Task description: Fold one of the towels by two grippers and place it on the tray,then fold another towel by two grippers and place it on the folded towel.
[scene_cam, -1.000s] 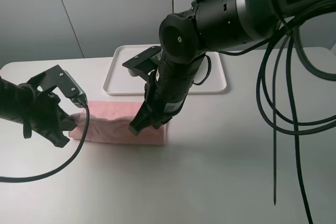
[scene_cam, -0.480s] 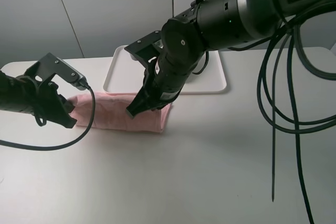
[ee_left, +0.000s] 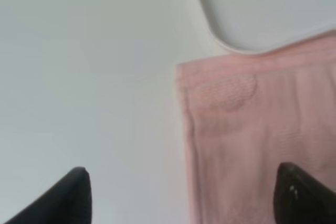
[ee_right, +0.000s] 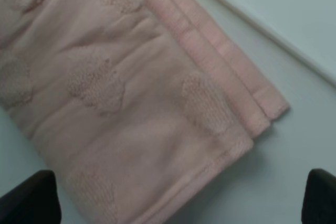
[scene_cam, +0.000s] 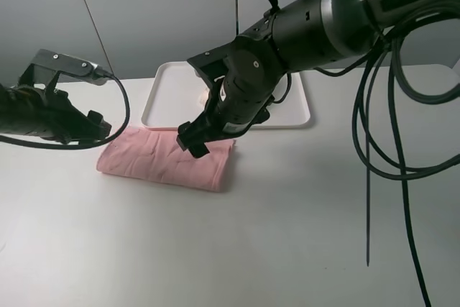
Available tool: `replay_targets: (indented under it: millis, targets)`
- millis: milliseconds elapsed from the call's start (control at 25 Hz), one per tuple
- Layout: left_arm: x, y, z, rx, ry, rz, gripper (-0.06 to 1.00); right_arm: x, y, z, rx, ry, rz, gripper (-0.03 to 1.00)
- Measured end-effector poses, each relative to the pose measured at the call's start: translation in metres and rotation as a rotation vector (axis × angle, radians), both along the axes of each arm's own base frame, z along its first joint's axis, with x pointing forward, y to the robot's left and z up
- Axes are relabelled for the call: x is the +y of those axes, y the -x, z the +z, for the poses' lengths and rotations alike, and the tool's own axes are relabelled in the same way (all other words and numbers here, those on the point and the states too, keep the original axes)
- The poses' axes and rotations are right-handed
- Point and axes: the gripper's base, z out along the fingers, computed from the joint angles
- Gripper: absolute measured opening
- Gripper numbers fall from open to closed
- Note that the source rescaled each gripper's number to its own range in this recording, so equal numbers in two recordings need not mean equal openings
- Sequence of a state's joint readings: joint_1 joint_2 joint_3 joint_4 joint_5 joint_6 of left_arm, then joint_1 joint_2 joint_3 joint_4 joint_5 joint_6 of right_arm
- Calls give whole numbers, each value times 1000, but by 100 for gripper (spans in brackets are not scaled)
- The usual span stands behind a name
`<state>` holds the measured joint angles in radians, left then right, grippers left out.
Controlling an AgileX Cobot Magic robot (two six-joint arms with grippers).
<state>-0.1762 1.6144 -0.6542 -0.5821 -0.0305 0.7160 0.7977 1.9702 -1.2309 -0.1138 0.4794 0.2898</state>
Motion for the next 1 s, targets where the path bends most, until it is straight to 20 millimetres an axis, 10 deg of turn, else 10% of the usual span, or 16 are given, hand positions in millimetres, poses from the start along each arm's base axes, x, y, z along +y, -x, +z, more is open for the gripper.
replay_targets:
  millis: [600,1000]
  targets:
    - [17,-78,-7,533,84,142,89,-19,-5,2,216,6,-55,100]
    - [10,-87,-42,646,34,144,89,-19,-5,2,219,13,-45,100]
